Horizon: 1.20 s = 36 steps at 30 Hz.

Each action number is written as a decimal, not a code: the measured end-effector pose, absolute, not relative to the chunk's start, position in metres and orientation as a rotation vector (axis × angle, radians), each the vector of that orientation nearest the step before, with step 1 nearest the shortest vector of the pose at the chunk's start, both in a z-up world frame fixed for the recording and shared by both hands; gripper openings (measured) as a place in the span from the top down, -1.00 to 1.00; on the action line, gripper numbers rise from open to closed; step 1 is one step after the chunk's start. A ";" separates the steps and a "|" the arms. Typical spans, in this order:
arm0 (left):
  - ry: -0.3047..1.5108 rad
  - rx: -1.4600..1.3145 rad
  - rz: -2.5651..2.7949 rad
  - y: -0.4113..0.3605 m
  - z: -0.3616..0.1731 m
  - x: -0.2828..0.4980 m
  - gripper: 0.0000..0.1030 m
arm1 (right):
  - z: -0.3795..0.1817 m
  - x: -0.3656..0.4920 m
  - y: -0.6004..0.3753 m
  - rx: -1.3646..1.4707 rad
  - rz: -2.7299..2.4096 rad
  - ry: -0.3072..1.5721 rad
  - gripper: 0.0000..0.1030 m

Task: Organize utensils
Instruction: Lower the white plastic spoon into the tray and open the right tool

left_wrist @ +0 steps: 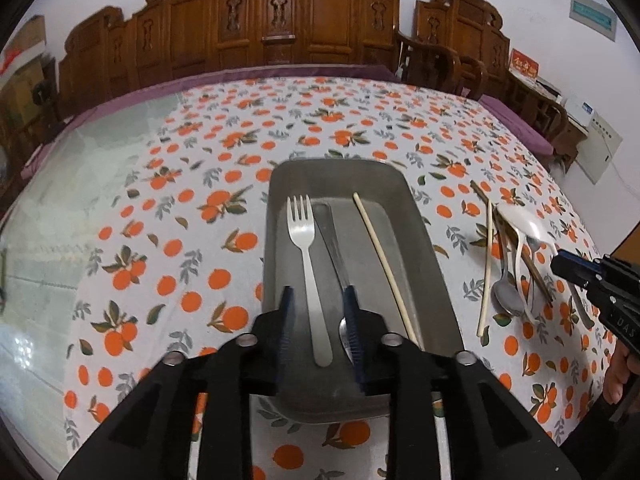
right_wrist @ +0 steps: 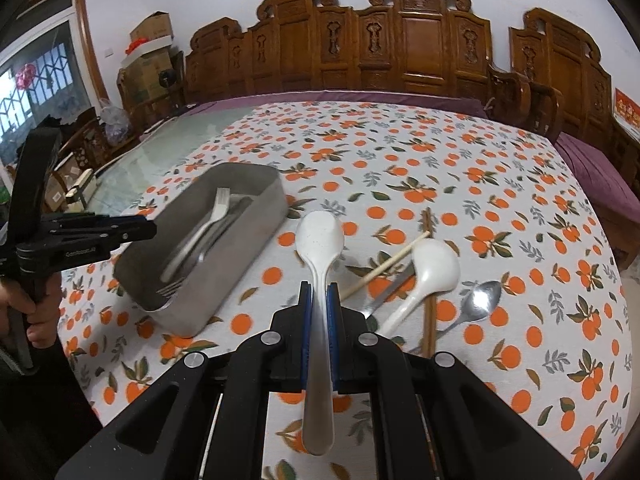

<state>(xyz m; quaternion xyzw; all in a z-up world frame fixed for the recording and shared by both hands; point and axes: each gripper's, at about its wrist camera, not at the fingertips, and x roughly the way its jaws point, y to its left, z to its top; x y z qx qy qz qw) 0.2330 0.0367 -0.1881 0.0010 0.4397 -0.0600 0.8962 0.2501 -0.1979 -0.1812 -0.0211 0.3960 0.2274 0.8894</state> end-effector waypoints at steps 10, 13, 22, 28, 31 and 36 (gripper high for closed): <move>0.785 -0.006 -0.079 0.055 -0.161 0.222 -0.68 | -0.166 0.254 -0.162 -0.061 0.516 0.800 0.83; 0.767 -0.020 -0.063 0.065 -0.156 0.221 -0.72 | -0.159 0.260 -0.147 -0.057 0.537 0.788 0.83; 0.741 -0.028 -0.023 0.088 -0.148 0.217 -0.74 | -0.153 0.282 -0.102 -0.023 0.573 0.806 0.83; 0.722 -0.063 0.005 0.104 -0.142 0.213 -0.74 | -0.164 0.299 -0.073 0.006 0.569 0.854 0.83; 0.718 -0.073 0.011 0.110 -0.140 0.211 -0.74 | -0.170 0.306 -0.061 0.015 0.558 0.872 0.83; 0.716 -0.080 0.026 0.117 -0.139 0.209 -0.74 | -0.182 0.320 -0.056 0.077 0.541 0.920 0.82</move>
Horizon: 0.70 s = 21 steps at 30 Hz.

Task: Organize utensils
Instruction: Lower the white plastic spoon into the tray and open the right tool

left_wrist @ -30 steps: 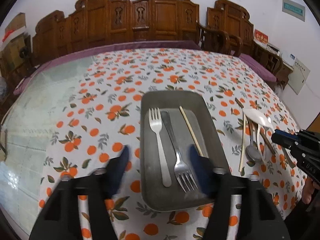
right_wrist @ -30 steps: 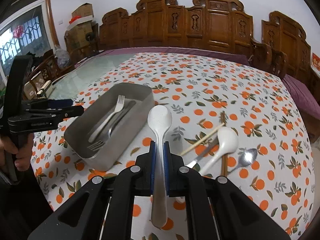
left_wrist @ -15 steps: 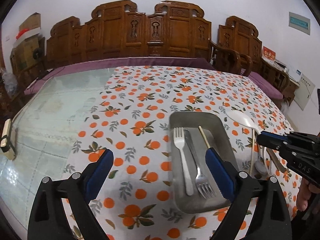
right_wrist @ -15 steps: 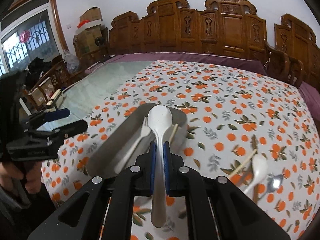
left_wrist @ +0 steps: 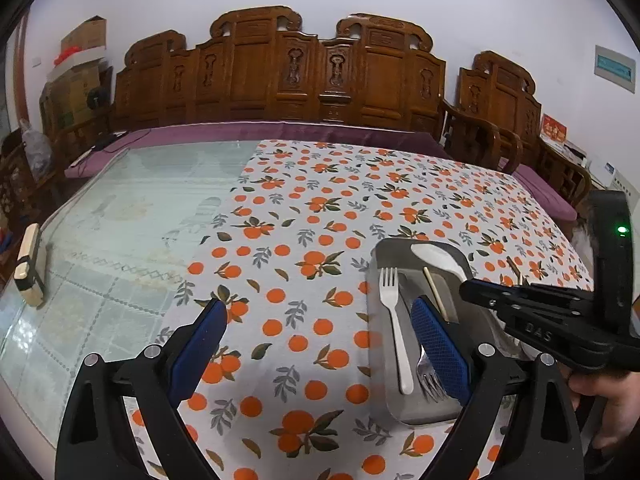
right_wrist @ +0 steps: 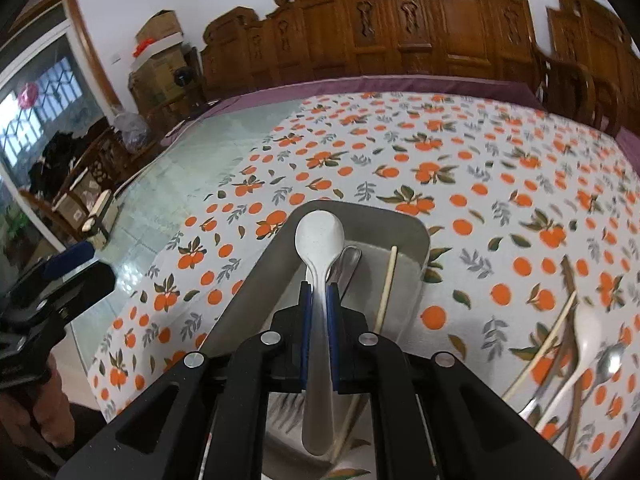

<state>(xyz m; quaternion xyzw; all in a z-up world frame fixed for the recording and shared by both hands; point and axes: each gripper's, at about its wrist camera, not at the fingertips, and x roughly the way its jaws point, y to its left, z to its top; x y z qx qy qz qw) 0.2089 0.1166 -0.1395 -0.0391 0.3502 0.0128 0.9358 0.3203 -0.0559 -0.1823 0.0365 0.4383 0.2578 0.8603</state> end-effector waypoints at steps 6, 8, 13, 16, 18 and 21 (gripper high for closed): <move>0.725 -0.080 0.028 0.118 -0.141 0.209 -0.74 | -0.197 0.332 -0.052 0.167 0.539 0.978 0.82; 0.729 -0.081 0.025 0.118 -0.141 0.210 -0.74 | -0.200 0.333 -0.050 0.170 0.543 0.987 0.81; 0.737 -0.070 0.013 0.113 -0.143 0.210 -0.74 | -0.200 0.328 -0.043 0.138 0.563 0.978 0.77; 0.744 -0.056 0.000 0.107 -0.145 0.211 -0.74 | -0.196 0.324 -0.046 0.121 0.581 0.966 0.77; 0.745 -0.051 -0.011 0.101 -0.145 0.211 -0.74 | -0.192 0.321 -0.051 0.113 0.585 0.953 0.77; 0.745 -0.047 -0.030 0.093 -0.146 0.210 -0.74 | -0.182 0.313 -0.067 0.071 0.574 0.906 0.77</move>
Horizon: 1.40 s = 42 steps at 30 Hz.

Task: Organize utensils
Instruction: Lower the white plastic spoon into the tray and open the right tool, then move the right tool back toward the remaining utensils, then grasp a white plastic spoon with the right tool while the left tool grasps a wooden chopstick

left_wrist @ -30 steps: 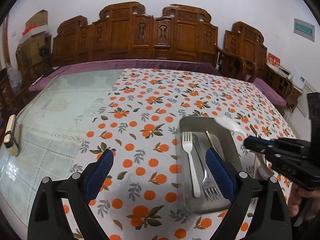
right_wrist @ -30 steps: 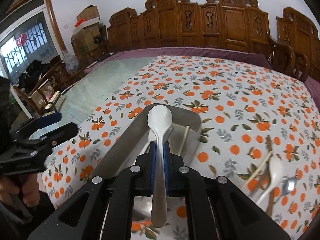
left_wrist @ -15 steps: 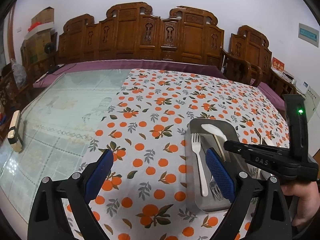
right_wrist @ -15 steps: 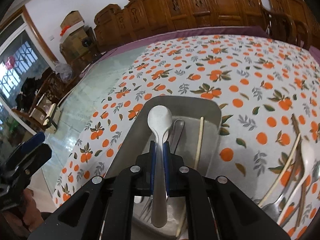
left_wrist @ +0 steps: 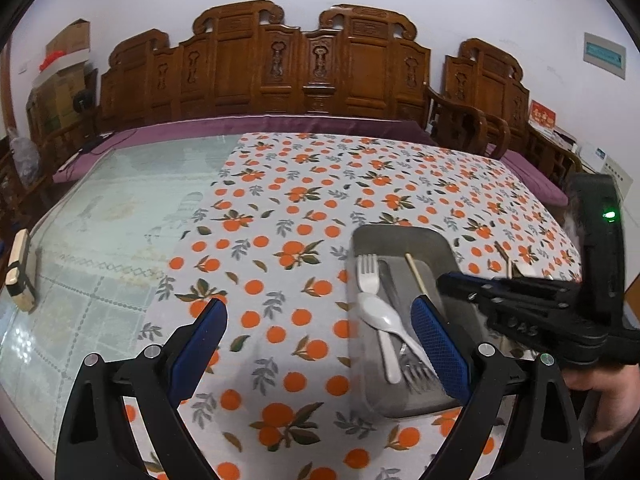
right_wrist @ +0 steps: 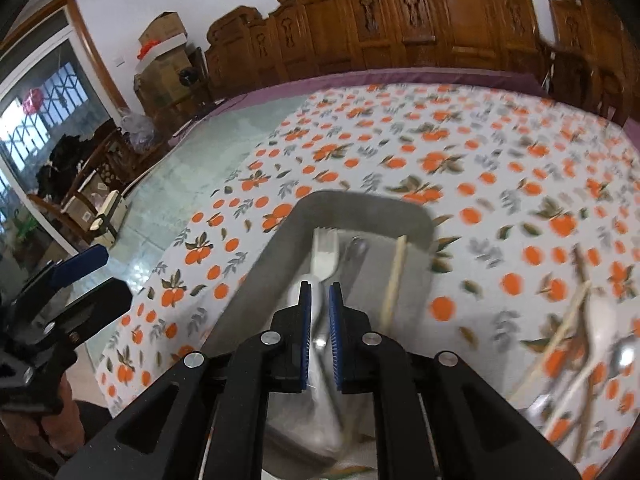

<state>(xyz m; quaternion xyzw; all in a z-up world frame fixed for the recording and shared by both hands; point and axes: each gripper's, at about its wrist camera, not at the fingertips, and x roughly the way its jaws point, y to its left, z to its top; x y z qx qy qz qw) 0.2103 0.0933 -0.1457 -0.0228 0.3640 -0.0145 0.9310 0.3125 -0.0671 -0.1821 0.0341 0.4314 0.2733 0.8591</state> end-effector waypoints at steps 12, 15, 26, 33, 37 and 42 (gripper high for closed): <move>0.737 -0.014 -0.113 0.048 -0.146 0.208 -0.74 | -0.157 0.277 -0.167 -0.048 0.438 0.803 0.77; 0.735 -0.004 -0.140 0.033 -0.147 0.206 -0.74 | -0.158 0.275 -0.190 -0.061 0.390 0.800 0.72; 0.726 0.049 -0.211 -0.012 -0.153 0.197 -0.74 | -0.196 0.277 -0.239 -0.032 0.294 0.843 0.53; 0.737 0.055 -0.228 -0.024 -0.160 0.197 -0.74 | -0.230 0.294 -0.227 -0.023 0.297 0.925 0.53; 0.745 0.076 -0.240 -0.032 -0.164 0.196 -0.74 | -0.240 0.304 -0.224 -0.032 0.261 0.942 0.53; 0.751 0.088 -0.240 -0.038 -0.168 0.195 -0.74 | -0.250 0.307 -0.220 -0.063 0.230 0.965 0.53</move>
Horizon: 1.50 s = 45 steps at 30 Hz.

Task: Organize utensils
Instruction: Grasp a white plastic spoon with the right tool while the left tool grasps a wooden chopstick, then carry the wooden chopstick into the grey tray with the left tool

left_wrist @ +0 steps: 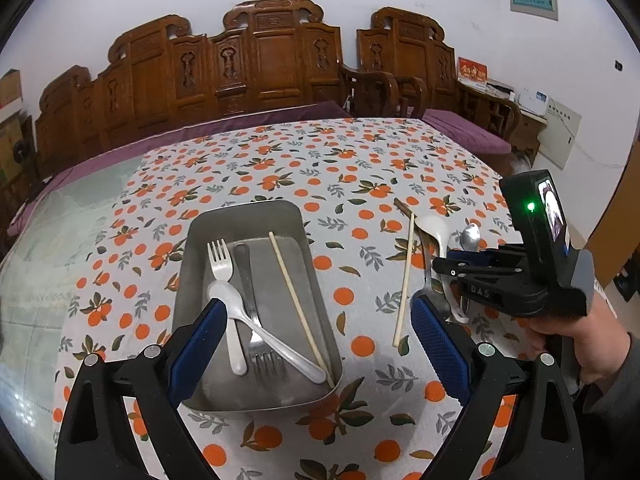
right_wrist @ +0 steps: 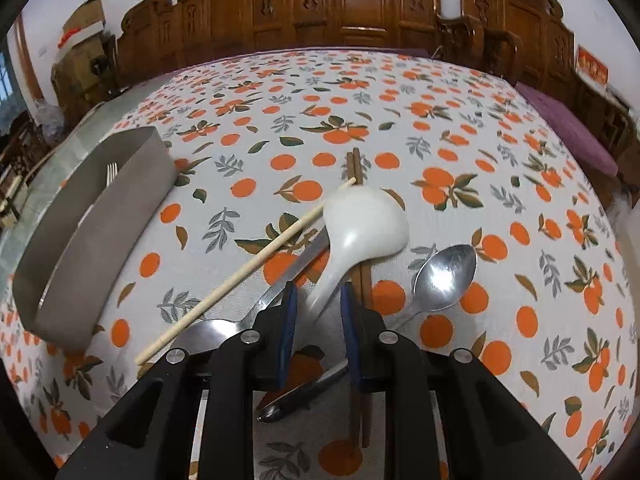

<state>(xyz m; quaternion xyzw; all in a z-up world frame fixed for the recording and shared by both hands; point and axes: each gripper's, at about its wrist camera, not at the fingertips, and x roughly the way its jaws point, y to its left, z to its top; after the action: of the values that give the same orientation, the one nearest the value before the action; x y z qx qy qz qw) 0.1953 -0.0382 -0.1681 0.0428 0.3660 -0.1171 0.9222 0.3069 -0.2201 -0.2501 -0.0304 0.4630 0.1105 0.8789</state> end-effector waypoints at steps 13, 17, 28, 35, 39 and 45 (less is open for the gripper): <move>0.757 0.100 -0.278 -0.059 -0.173 0.191 -0.74 | -0.244 0.306 -0.225 -0.049 0.236 0.957 0.83; 0.761 0.120 -0.312 -0.071 -0.178 0.190 -0.74 | -0.231 0.303 -0.233 -0.005 0.254 0.925 0.92; 0.851 0.178 -0.419 -0.108 -0.211 0.196 0.13 | -0.208 0.299 -0.257 0.085 0.286 0.849 0.92; 0.898 0.213 -0.423 -0.116 -0.231 0.202 0.46 | -0.203 0.298 -0.257 0.100 0.306 0.834 0.92; 0.918 0.241 -0.408 -0.120 -0.239 0.206 0.54 | -0.203 0.297 -0.255 0.099 0.312 0.833 0.91; 0.957 0.247 -0.401 -0.120 -0.252 0.210 0.82 | -0.203 0.296 -0.254 0.100 0.312 0.833 0.91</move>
<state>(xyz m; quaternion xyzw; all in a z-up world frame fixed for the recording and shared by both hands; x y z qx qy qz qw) 0.2101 -0.1195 -0.2520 0.1176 0.4560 -0.1910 0.8612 0.2962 -0.2542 -0.2031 0.0483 0.4027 0.1508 0.9015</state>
